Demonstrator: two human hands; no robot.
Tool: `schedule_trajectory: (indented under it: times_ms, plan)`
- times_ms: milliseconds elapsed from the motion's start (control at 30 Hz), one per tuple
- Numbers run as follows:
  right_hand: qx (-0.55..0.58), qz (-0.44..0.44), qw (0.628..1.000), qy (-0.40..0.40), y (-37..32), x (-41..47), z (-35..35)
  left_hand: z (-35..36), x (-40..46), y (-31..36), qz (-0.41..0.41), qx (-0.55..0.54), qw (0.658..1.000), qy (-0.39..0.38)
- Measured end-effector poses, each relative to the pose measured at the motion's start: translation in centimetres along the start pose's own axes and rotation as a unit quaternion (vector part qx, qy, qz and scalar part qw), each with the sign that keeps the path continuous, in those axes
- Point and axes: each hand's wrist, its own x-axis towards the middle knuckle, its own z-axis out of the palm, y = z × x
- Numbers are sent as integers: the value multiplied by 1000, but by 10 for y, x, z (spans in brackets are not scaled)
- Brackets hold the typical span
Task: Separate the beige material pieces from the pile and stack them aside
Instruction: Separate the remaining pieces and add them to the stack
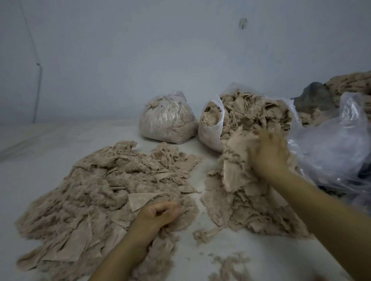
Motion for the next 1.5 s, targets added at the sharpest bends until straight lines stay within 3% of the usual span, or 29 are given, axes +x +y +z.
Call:
schedule_trajectory:
  times_ms: [67, 133, 200, 233, 300, 367, 400, 533, 667, 800, 900, 1000, 1100, 1233, 1367, 1500]
  plan:
    - [-64, -43, 997, -14, -4, -23, 5, -9, -2, 2, -18, 69, 994, -79]
    - [-40, -142, 989, 0, -15, -53, 13, -15, -4, 5, -15, 195, 970, -144]
    - [45, -277, 960, 3, -29, -92, 25, -13, -4, 3, 25, 258, 957, -128]
    - [107, -302, 947, -36, -35, -110, 33, -9, -5, 3, 49, 242, 964, -97]
    - [230, -221, 918, -236, -46, -140, 42, -4, -6, 5, 75, 132, 988, -38]
    - [338, -102, 855, -381, -50, -154, 53, -4, -5, 5, 94, 4, 996, -8]
    - [368, -74, 842, -388, -50, -158, 59, -5, -4, 6, 100, -31, 994, 8]
    - [433, -10, 849, -303, -50, -160, 61, -8, 2, 4, 142, -31, 984, 99]
    - [438, -9, 862, -256, -50, -156, 53, -11, 6, 0, 128, -42, 983, 122]
    - [504, 42, 837, -210, -46, -147, 48, -15, 9, 0, 102, -104, 977, 156]
    - [521, 36, 805, -281, -49, -151, 46, -8, 4, 3, 40, -198, 979, 14]
    - [494, 46, 807, -321, -51, -156, 50, 9, -6, 0, 6, -97, 992, -81]
    - [488, 55, 810, -320, -46, -154, 50, 13, -8, -1, 34, -71, 996, -35]
    - [510, 54, 778, -363, -43, -154, 49, 13, -9, 5, 57, -87, 994, -18]
    - [518, 48, 758, -394, -40, -154, 45, 17, -10, 5, 85, -12, 996, 14]
    - [509, 65, 763, -393, -38, -153, 45, 15, -8, 3, 54, -49, 996, 50]
